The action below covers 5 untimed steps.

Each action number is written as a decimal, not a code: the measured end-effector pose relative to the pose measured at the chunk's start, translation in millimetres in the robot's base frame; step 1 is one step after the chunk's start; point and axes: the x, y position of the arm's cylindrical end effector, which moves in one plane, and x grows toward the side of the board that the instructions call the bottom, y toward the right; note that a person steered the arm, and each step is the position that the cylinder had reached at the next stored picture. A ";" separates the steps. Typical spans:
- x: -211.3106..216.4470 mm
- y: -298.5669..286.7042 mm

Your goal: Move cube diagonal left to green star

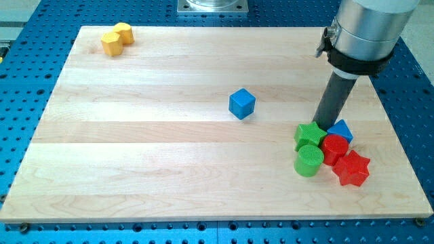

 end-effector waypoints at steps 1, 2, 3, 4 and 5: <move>-4.4 0.8; -26.1 2.0; -40.5 4.6; -33.4 -57.9; -27.0 -113.7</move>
